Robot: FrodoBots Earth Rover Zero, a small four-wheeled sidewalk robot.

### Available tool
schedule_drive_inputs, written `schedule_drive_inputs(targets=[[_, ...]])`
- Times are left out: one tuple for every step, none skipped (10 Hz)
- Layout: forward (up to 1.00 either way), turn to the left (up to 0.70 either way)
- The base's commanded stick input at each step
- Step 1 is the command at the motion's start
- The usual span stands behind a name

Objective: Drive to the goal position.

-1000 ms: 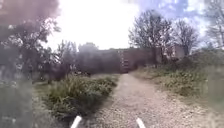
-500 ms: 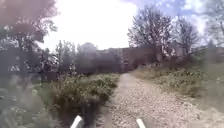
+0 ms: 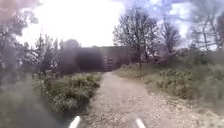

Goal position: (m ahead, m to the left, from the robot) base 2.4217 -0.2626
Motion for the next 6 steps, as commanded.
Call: schedule_drive_inputs(targets=[[0.6,-0.53],[0.6,0.0],[0.6,0.0],[0.6,0.0],[0.6,0.0],[0.7,0.0]])
